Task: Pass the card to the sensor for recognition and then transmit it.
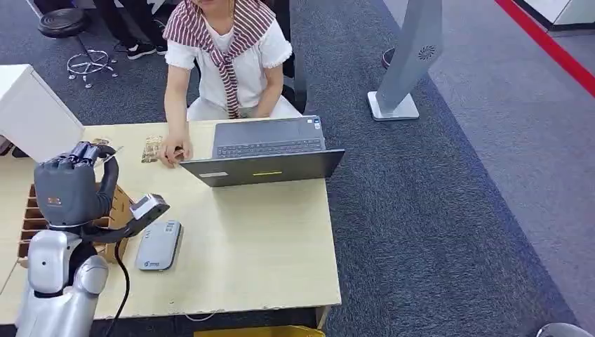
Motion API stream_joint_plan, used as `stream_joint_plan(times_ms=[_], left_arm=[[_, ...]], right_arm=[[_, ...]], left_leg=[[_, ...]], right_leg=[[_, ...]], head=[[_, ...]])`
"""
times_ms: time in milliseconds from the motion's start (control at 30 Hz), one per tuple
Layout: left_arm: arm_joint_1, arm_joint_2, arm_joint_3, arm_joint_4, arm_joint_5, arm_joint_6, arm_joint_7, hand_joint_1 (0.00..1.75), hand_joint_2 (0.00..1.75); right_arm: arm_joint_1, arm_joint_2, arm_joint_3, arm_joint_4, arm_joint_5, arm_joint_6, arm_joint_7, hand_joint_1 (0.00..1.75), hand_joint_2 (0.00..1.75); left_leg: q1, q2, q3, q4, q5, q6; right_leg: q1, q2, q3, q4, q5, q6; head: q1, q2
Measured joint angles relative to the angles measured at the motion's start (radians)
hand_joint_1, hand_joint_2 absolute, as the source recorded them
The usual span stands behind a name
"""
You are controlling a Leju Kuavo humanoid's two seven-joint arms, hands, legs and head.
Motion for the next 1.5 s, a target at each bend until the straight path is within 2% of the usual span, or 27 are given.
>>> stream_joint_plan(times_ms=[333, 600, 767, 867, 1333, 1367, 1400, 1500], left_arm=[[0.0, 0.003, 0.0, -0.014, 0.008, 0.009, 0.001, 1.75, 1.75], [-0.015, 0.029, 0.0, -0.014, 0.007, 0.005, 0.025, 1.75, 1.75], [-0.1, 0.042, -0.001, 0.015, -0.029, -0.05, 0.064, 1.75, 1.75], [-0.148, 0.045, -0.002, 0.045, -0.035, -0.064, 0.067, 1.75, 1.75], [-0.229, 0.048, -0.02, 0.12, -0.061, -0.1, 0.093, 1.75, 1.75], [-0.232, 0.048, -0.022, 0.127, -0.061, -0.1, 0.094, 1.36, 1.75], [-0.233, 0.048, -0.024, 0.132, -0.061, -0.1, 0.095, 0.0, 1.75], [-0.234, 0.048, -0.025, 0.144, -0.061, -0.095, 0.105, 0.0, 1.75]], right_arm=[[-0.001, 0.0, 0.005, 0.0, 0.003, 0.003, 0.0, 0.0, 1.75], [-0.003, 0.0, 0.006, 0.0, 0.025, 0.011, -0.002, 0.0, 1.75], [-0.011, 0.0, 0.01, 0.0, 0.058, 0.023, 0.0, 0.0, 1.75], [-0.017, 0.0, 0.011, 0.0, 0.058, 0.026, 0.0, 0.0, 1.75], [-0.028, 0.0, 0.022, -0.001, 0.07, 0.028, 0.0, 0.0, 1.75], [-0.028, 0.0, 0.022, -0.001, 0.071, 0.028, 0.001, 0.0, 1.75], [-0.028, 0.0, 0.022, -0.001, 0.071, 0.028, 0.001, 0.0, 1.75], [-0.028, 0.0, 0.022, -0.001, 0.072, 0.03, 0.0, 0.0, 1.75]], left_leg=[[0.0, 0.0, 0.0, 0.0, 0.0, 0.0], [0.0, 0.0, 0.0, 0.0, 0.0, 0.0], [0.0, 0.0, 0.0, 0.0, 0.001, 0.0], [0.0, 0.001, 0.0, 0.0, 0.001, -0.001], [0.0, 0.001, 0.0, 0.0, 0.002, -0.001], [0.0, 0.001, 0.0, 0.0, 0.002, -0.001], [0.0, 0.001, 0.0, 0.0, 0.002, -0.001], [0.0, 0.001, 0.0, 0.0, 0.002, -0.001]], right_leg=[[0.0, 0.0, 0.0, 0.0, 0.0, 0.0], [0.0, 0.001, -0.001, 0.0, 0.0, 0.0], [0.0, 0.001, -0.001, 0.0, 0.001, 0.0], [0.0, 0.002, -0.001, 0.0, 0.002, 0.0], [0.0, 0.003, -0.002, 0.0, 0.002, 0.0], [0.0, 0.003, -0.002, 0.0, 0.002, 0.0], [0.0, 0.003, -0.002, 0.0, 0.002, 0.0], [0.0, 0.003, -0.002, 0.0, 0.002, 0.0]], head=[[0.0, 0.0], [0.0, 0.0], [0.0, 0.0], [0.0, 0.0], [0.0, 0.0], [0.0, 0.0], [0.0, 0.0], [0.0, 0.0]])
